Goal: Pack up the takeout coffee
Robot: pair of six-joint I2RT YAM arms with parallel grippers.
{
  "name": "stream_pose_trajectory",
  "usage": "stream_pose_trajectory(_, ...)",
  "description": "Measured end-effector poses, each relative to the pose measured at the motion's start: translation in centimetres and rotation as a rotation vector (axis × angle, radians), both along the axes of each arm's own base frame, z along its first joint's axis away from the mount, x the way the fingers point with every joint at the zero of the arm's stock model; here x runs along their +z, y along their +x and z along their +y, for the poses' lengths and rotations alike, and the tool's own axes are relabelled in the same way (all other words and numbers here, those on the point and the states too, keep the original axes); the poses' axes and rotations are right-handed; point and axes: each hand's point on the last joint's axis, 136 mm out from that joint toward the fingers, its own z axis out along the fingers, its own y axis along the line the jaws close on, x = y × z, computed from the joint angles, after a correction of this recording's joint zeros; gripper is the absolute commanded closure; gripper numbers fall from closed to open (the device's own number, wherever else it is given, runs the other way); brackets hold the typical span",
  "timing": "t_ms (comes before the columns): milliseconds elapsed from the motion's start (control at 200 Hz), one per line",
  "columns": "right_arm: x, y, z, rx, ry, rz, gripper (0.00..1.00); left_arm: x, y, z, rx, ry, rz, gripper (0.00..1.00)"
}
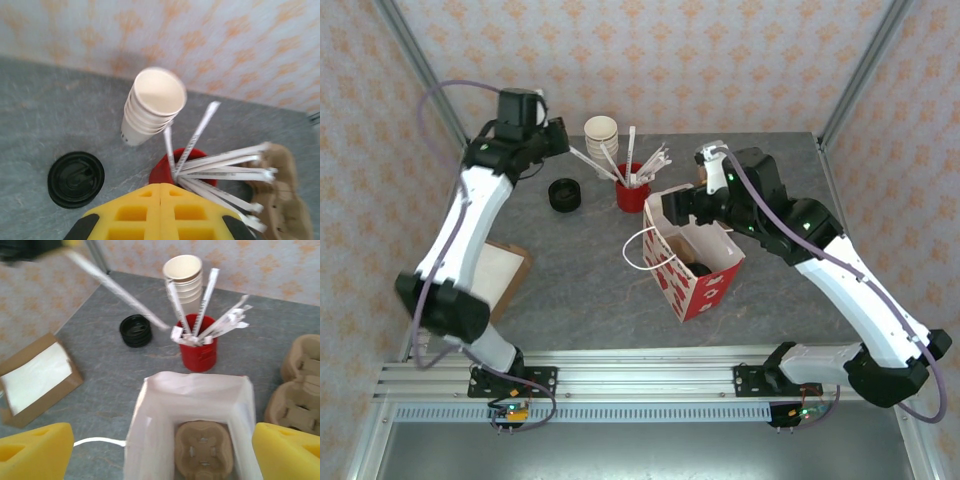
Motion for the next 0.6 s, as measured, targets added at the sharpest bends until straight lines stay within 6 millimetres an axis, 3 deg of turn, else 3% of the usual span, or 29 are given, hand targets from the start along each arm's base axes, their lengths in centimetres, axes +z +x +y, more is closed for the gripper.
stream_pose_trajectory(155, 0.5, 1.3, -2.8, -0.153, -0.053, -0.042, 0.06, 10.0, -9.6, -1.7, -0.119, -0.01, -0.265, 1.0)
stream_pose_trajectory(270, 1.2, 2.3, -5.2, -0.254, -0.076, -0.064, 0.06, 13.6, -14.9, -3.5, -0.246, -0.037, -0.371, 1.0)
stream_pose_trajectory(395, 1.4, 3.1, -7.4, -0.346, -0.111, -0.08, 0.05, 14.6, -17.9, -6.1, -0.396, -0.067, -0.392, 1.0)
stream_pose_trajectory(596, 1.0, 4.1, -11.0, -0.472, -0.141, -0.069, 0.05, 12.5, -19.5, -11.3, -0.61, -0.034, -0.291, 1.0)
